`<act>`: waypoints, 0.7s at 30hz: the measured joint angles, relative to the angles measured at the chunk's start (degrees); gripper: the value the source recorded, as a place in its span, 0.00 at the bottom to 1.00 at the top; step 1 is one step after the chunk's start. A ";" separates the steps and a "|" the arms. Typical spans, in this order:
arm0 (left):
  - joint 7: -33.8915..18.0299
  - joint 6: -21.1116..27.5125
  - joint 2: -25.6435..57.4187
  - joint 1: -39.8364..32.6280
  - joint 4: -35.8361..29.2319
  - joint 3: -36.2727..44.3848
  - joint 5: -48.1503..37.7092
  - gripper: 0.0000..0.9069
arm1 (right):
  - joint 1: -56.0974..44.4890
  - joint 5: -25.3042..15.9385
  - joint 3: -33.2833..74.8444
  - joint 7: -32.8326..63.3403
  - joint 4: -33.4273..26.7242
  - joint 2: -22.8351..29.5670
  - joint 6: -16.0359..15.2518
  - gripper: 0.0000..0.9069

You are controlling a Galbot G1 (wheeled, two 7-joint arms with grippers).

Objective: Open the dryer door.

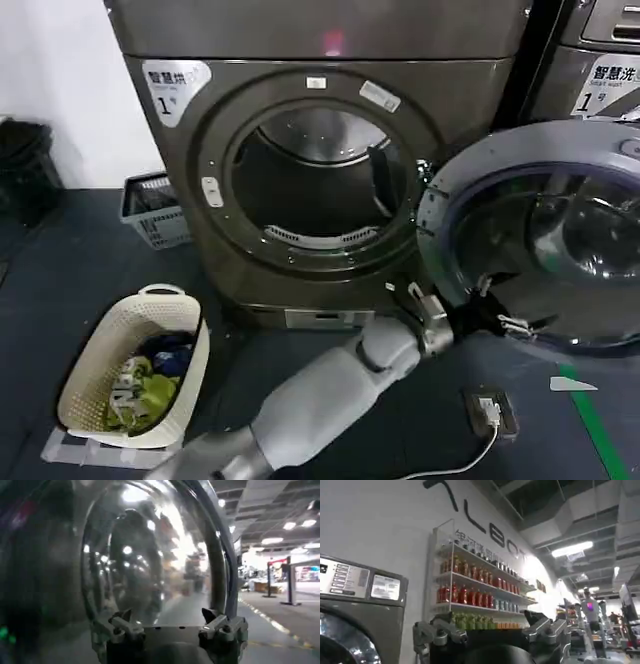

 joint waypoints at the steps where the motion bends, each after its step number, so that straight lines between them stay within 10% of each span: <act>1: 0.00 -0.03 0.00 -0.05 0.00 -0.07 -0.04 1.00 | -0.03 0.00 0.02 0.00 0.00 -0.02 0.01 1.00; 13: -1.70 -1.49 0.00 0.79 -1.85 -0.06 0.22 1.00 | 0.03 0.00 -0.07 -0.18 -0.19 -0.23 0.14 1.00; 21: -5.90 -10.65 0.00 2.41 -4.44 0.84 -0.98 1.00 | 0.08 0.12 -0.18 -0.07 0.00 -0.93 0.15 1.00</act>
